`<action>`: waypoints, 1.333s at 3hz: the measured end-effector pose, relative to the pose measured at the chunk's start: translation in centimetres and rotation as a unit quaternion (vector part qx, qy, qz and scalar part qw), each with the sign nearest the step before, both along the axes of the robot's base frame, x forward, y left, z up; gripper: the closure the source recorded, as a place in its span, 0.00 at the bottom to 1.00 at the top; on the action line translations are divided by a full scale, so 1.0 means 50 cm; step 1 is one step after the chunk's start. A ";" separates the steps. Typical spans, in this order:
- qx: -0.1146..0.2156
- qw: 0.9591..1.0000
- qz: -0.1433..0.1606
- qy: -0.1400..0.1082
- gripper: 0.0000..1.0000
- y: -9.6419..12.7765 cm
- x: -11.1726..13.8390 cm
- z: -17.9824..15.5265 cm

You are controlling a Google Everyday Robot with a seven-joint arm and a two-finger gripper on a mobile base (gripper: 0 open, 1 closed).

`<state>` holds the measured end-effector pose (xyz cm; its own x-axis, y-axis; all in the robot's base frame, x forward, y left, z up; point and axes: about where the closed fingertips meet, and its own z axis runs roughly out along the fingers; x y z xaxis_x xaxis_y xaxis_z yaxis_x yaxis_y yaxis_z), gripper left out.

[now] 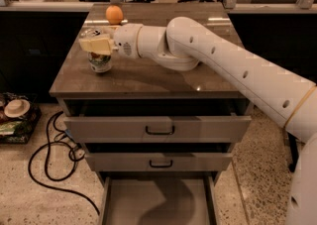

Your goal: Pick 7up can from bottom drawer and place on counter

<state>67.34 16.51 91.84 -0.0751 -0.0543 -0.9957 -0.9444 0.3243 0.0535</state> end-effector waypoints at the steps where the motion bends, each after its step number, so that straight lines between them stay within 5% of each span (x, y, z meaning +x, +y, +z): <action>1: -0.005 1.000 -0.001 -0.021 1.00 0.014 0.021 0.000; 2: -0.019 0.999 -0.011 -0.029 1.00 0.013 0.040 -0.008; 4: -0.019 0.999 -0.008 -0.029 0.61 0.023 0.036 -0.008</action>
Offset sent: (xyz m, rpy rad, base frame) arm 0.0348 -0.0030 -0.0101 -0.0799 -0.0730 -0.0635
